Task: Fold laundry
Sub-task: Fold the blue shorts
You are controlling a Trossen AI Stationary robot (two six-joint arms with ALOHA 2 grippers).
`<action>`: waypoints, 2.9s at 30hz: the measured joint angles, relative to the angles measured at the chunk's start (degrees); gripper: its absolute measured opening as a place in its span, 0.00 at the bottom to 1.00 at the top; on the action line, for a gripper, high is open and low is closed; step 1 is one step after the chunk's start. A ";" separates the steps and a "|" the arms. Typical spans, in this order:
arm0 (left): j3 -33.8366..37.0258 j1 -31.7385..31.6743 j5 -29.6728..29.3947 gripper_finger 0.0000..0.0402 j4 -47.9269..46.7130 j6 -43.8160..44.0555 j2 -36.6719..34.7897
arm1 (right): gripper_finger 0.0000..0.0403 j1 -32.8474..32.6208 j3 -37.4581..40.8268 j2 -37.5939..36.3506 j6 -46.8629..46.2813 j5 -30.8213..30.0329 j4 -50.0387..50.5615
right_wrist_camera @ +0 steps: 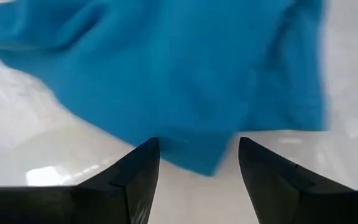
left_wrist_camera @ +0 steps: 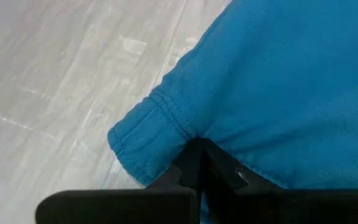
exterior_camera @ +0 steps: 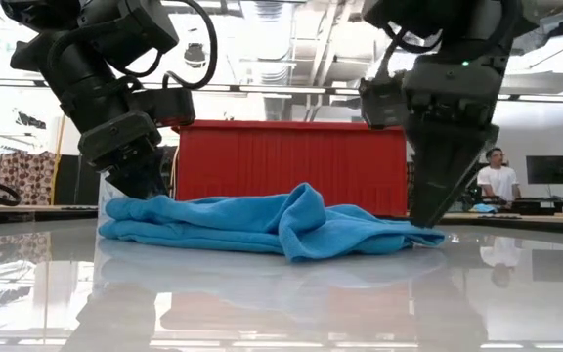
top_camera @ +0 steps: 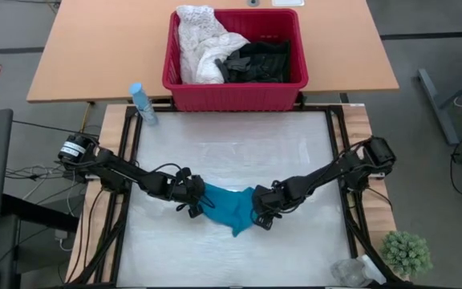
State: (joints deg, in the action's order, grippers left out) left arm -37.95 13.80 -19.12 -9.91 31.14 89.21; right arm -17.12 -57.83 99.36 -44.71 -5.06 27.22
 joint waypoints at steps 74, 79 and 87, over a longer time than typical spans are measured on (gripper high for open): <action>-0.07 -6.59 11.41 0.00 1.95 3.72 -0.07 | 0.34 -10.50 -12.16 5.04 28.25 -1.64 -9.86; -0.07 -6.97 11.56 0.00 1.95 4.07 -0.04 | 0.34 -10.62 -12.14 9.42 25.48 0.71 -13.19; -0.07 -6.97 12.38 0.00 1.84 3.69 -0.04 | 0.34 -8.96 -12.17 12.43 22.00 -1.70 -9.85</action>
State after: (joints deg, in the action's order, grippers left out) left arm -38.02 6.83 -6.74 -8.07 34.82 89.17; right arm -26.08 -70.00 111.79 -22.70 -6.77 17.37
